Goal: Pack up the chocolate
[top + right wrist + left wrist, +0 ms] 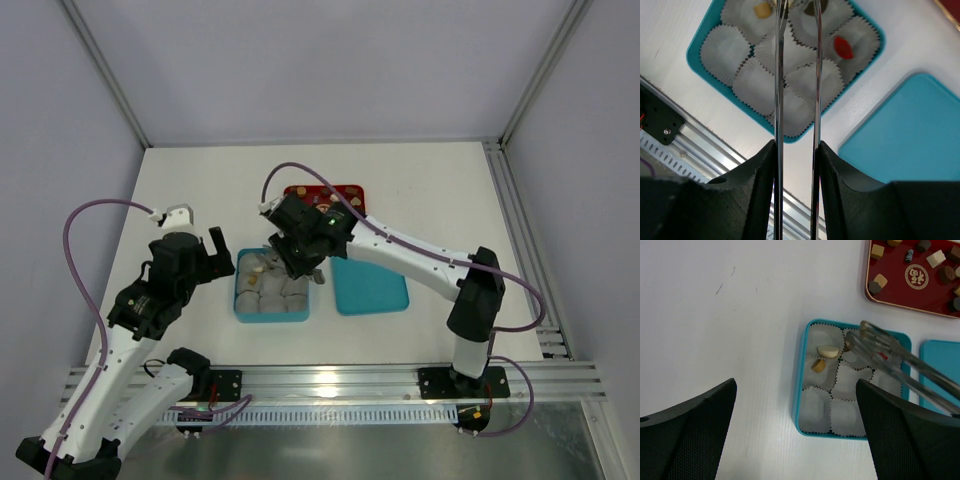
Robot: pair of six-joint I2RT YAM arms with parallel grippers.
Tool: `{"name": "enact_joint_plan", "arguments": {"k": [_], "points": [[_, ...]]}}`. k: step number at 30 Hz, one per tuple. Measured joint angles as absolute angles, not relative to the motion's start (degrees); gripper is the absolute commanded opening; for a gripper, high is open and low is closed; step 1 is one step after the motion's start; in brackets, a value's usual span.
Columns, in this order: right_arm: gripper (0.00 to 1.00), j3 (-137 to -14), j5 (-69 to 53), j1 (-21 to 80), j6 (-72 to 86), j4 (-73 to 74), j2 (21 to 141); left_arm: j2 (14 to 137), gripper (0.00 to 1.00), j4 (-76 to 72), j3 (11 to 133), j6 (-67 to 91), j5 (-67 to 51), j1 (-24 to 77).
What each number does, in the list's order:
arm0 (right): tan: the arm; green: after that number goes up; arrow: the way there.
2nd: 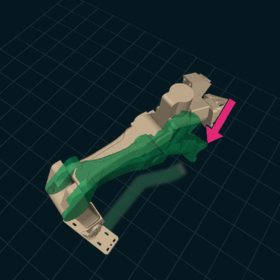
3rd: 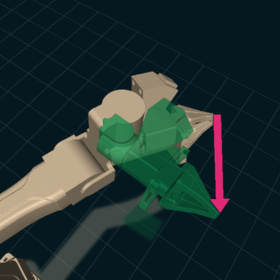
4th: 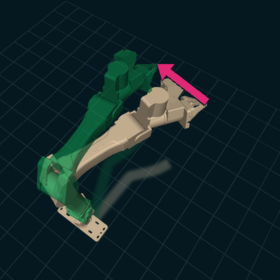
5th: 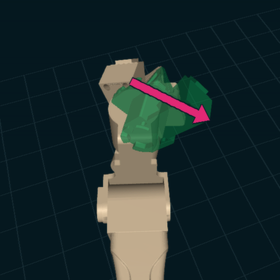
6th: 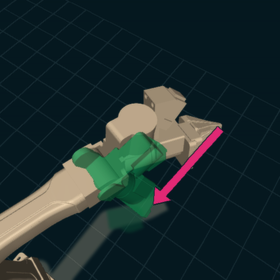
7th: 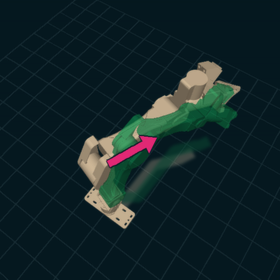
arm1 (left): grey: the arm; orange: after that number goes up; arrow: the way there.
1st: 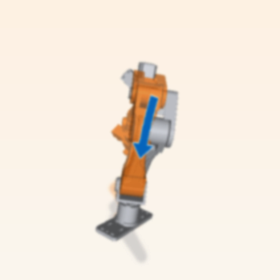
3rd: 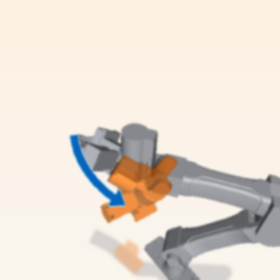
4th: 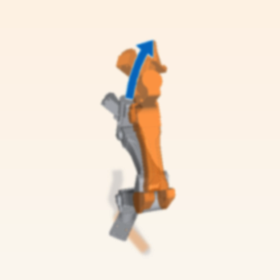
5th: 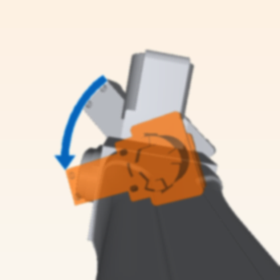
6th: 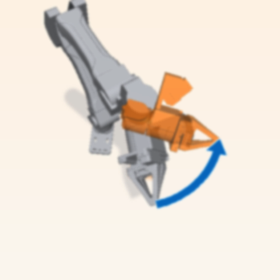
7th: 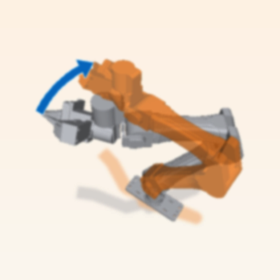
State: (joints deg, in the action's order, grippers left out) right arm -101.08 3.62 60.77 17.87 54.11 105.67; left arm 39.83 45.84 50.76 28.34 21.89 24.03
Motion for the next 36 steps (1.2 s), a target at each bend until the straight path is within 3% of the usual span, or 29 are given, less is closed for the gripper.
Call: {"name": "enact_joint_plan", "arguments": {"k": [16,36], "points": [[0.4,-100.0,7.7,36.8,13.5,52.7,102.0,39.8,1.0,45.8,50.8,28.3,21.9,24.0],[0.4,-100.7,8.1,31.2,9.2,52.1,111.4,40.0,1.0,45.8,50.8,28.3,21.9,24.0]]}}
